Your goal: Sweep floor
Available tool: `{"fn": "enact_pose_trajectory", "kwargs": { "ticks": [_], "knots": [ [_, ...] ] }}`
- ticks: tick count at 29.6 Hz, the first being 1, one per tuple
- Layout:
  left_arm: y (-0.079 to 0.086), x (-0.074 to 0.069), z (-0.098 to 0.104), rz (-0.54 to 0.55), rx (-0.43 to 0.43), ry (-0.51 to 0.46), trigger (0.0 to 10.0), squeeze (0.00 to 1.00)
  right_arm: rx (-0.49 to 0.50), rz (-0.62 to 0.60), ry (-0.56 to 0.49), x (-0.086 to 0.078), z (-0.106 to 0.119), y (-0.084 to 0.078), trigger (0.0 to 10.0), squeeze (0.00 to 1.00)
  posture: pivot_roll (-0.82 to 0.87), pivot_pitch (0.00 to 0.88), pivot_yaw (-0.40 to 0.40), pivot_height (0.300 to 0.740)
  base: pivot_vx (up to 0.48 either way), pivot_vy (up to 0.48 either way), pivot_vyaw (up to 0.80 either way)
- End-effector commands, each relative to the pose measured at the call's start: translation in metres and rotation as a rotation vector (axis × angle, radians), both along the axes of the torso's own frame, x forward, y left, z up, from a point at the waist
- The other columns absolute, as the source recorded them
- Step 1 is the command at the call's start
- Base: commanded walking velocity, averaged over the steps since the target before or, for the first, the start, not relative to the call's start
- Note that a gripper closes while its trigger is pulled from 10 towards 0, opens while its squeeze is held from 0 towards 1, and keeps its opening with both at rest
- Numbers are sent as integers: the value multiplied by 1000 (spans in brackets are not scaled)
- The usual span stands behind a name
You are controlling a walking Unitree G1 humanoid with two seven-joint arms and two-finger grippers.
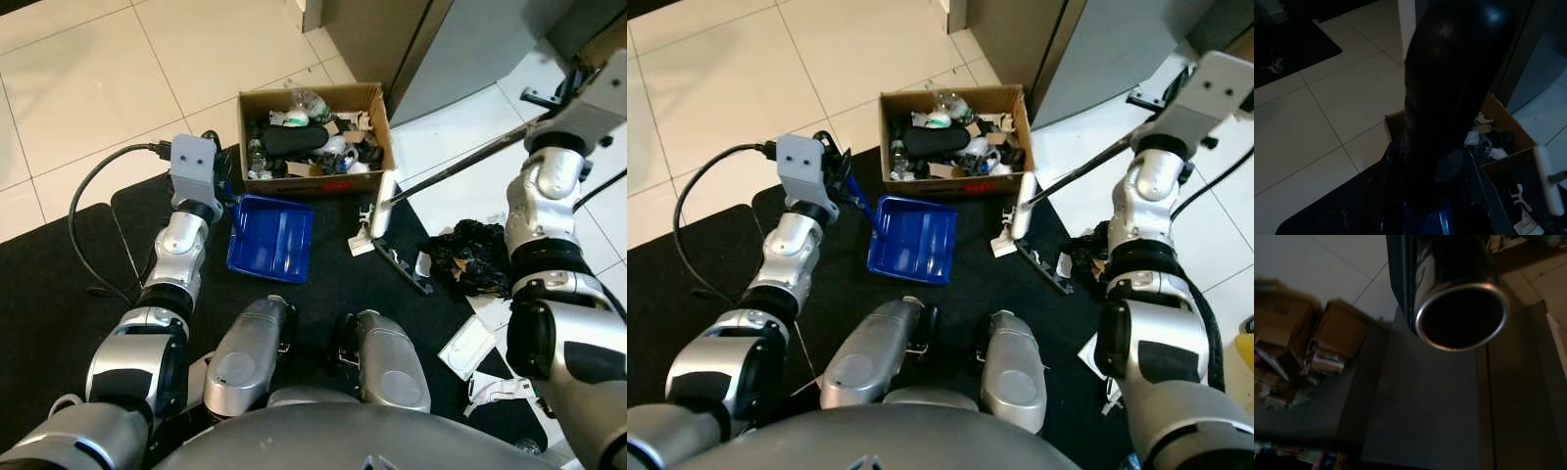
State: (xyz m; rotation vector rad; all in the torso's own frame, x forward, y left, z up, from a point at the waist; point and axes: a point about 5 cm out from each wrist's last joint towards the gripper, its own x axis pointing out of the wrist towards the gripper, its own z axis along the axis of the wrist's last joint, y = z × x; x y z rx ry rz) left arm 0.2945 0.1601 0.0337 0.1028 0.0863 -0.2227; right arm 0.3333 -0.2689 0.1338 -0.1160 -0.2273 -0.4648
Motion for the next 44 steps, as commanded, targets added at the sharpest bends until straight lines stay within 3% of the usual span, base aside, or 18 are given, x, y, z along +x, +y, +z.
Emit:
{"fn": "enact_pose_trajectory", "kwargs": {
  "ticks": [1, 7, 13, 18, 19, 23, 27, 34, 37, 44],
  "knots": [
    [-3, -12, -17, -19, -26, 92, 10000, 0, -104, -4, -80, 2, 19, -3, 10000, 0, 210, 132, -33, 740, 0, 0, 0],
    [-2, -14, -16, -19, -37, 90, 10000, 0, -257, 85, 21, 9, 14, 2, 10000, 0, 218, 134, -29, 740, 0, 0, 0],
    [-2, -9, -12, 0, -57, 93, 10000, 0, -316, 119, 101, 13, 10, 2, 10000, 0, 213, 131, -29, 740, 0, 0, 0],
    [-2, -7, -12, 19, -77, 101, 10000, 0, -343, 140, 110, 15, 10, 5, 10000, 0, 211, 133, -25, 740, 0, 0, 0],
    [1, -4, -10, 58, -104, 106, 10000, 0, -378, 179, 103, 18, 9, 16, 10000, 0, 210, 136, -22, 740, 0, 0, 0],
    [4, -1, -7, 89, -122, 106, 10000, 0, -416, 222, 94, 19, 3, 31, 10000, 0, 237, 150, -16, 740, 0, 0, 0],
    [5, -1, -6, 96, -128, 104, 10000, 0, -431, 231, 98, 19, 0, 36, 10000, 0, 237, 150, -16, 740, 0, 0, 0],
    [19, -6, -2, 131, -146, 91, 10000, 0, -493, 264, 156, 20, -11, 50, 10000, 0, 285, 204, 2, 740, 0, 0, 0],
    [27, -7, 3, 166, -162, 72, 10000, 0, -537, 261, 221, 22, -17, 51, 10000, 0, 296, 225, -1, 740, 0, 0, 0],
    [34, -7, 9, 189, -170, 56, 10000, 0, -570, 268, 246, 22, -20, 53, 10000, 0, 315, 247, -1, 740, 0, 0, 0]
  ]
}}
